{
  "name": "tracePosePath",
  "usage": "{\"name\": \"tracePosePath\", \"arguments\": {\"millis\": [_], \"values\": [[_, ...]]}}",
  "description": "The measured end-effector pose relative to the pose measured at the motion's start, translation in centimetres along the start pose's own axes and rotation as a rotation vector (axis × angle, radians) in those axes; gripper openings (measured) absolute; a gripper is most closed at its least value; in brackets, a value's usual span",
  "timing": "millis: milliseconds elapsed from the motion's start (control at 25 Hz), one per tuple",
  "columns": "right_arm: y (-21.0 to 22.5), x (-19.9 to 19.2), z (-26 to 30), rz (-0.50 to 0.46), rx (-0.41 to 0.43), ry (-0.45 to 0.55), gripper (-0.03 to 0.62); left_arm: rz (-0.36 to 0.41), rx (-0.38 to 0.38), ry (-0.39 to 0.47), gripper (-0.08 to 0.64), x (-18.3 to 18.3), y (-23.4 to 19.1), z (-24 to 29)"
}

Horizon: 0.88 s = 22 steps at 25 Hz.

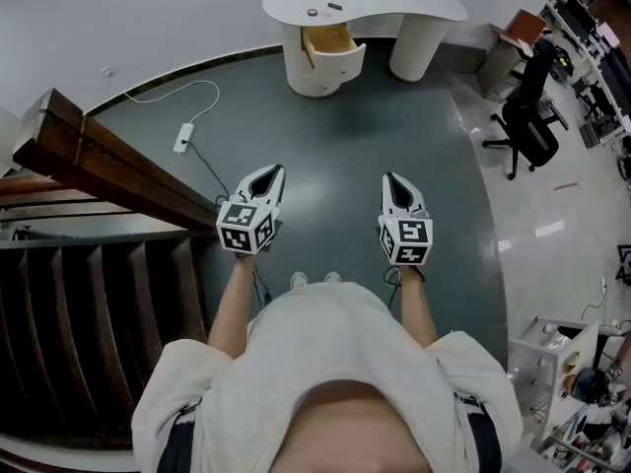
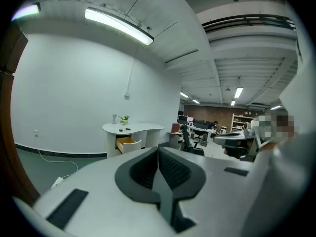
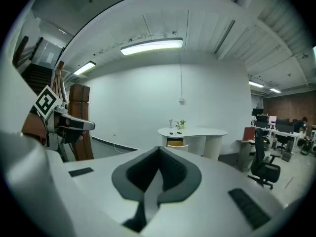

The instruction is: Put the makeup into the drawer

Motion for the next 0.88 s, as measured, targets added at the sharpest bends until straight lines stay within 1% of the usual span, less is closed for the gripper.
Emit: {"name": "tracePosePath", "arguments": {"millis": [440, 560, 640, 720, 880], "values": [[1.4, -1.5, -0.4, 0.004, 0.014, -0.017, -0.003, -0.004, 0.007, -0.016, 0.014, -0.7, 1.4, 1.1], [1.6, -1.7, -0.2, 0.035, 0.049, 0.001, -0.002, -0.007, 0.011, -0.021, 0.014, -0.8, 1.8, 1.5], [1.4, -1.9, 0.2, 0.057, 0.096, 0.004, 0.352, -0.010, 0.015, -0.025, 0.014, -1.1, 1.9, 1.7], [1.7, -2.2, 0.4, 0.060, 0.110, 0.000, 0.353, -0.012, 0.018, -0.029, 0.014, -1.2, 2.2, 2.1], [2.7, -2.8, 0.8, 0.042, 0.105, -0.010, 0.324, -0.018, 0.021, -0.031, 0.014, -1.6, 2.9, 3.2]]}}
Point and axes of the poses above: the fingertips, and each gripper's own axes: z forward along the fingers, y to its right, x out of its top, the point moved 6 cm from there along -z, backward along the fingers, and after that the axes turned 11 degrees about -x, right-handed, at the moved point
